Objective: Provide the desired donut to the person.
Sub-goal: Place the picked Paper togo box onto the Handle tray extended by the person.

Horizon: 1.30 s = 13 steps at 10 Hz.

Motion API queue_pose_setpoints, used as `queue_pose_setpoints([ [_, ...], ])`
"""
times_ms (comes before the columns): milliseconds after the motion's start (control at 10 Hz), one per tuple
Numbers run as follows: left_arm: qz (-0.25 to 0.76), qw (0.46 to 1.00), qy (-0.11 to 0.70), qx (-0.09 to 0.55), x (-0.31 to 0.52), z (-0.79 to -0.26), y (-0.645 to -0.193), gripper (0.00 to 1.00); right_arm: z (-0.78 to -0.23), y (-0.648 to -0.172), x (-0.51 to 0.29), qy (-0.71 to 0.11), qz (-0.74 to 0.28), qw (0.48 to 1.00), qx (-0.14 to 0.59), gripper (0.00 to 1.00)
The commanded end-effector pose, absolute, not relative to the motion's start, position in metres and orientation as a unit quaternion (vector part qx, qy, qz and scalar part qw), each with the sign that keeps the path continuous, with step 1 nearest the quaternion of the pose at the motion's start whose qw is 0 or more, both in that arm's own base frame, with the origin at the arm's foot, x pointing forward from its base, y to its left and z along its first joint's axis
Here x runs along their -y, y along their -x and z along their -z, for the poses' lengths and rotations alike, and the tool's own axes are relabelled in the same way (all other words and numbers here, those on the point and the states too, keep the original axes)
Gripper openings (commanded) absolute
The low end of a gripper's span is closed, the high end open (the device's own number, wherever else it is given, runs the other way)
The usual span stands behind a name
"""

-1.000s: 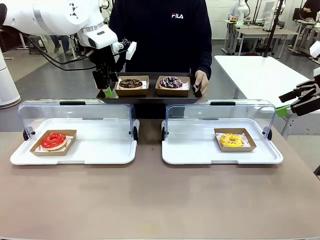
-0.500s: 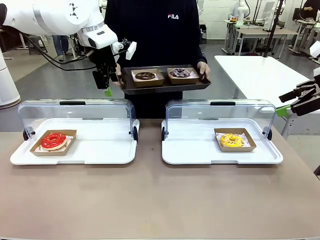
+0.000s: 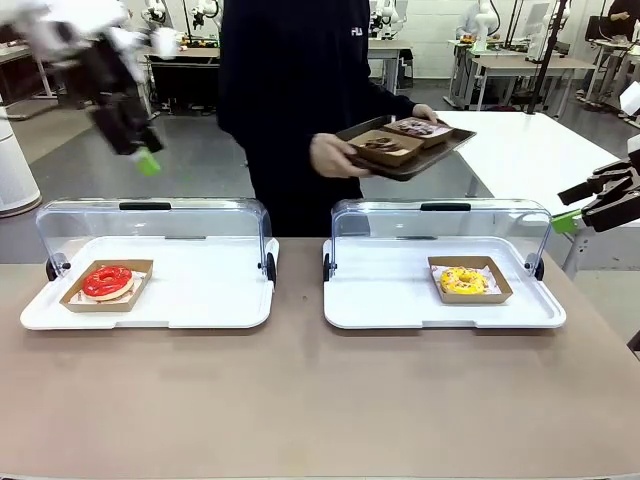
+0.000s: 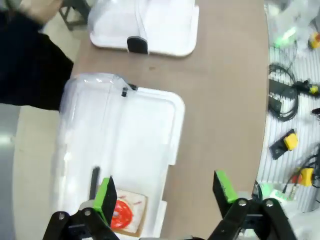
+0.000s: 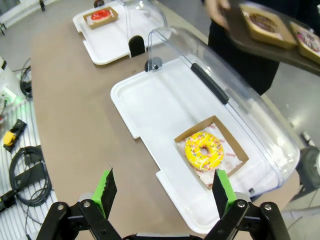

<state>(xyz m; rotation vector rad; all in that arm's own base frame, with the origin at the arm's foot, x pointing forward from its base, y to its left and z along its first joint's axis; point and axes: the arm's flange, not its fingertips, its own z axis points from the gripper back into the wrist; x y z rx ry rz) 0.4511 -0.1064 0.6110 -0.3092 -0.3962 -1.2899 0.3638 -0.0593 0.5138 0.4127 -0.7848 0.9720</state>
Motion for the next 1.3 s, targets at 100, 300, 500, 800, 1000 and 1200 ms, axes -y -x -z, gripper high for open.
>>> queue_pose_setpoints([
  [100,0.522,0.772,0.207,0.297,0.027,-0.573,-0.380,1.00,-0.512,-0.364,0.060,-0.193,-0.458,0.787,0.365,1.00],
  [300,0.508,0.755,0.217,0.353,-0.022,-0.552,-0.344,1.00,-0.512,-0.364,0.060,-0.193,-0.458,0.787,0.365,1.00],
  [500,0.497,0.752,0.200,0.385,-0.052,-0.535,-0.329,1.00,-0.512,-0.364,0.060,-0.193,-0.458,0.787,0.365,1.00],
  [800,0.508,0.741,0.191,0.395,-0.074,-0.521,-0.324,1.00,-0.512,-0.364,0.060,-0.193,-0.458,0.787,0.365,1.00],
  [1000,0.522,0.733,0.195,0.390,-0.079,-0.513,-0.327,1.00,-0.512,-0.364,0.060,-0.193,-0.458,0.787,0.365,1.00],
  [1200,0.532,0.726,0.196,0.390,-0.078,-0.515,-0.329,1.00,-0.512,-0.364,0.060,-0.193,-0.458,0.787,0.365,1.00],
])
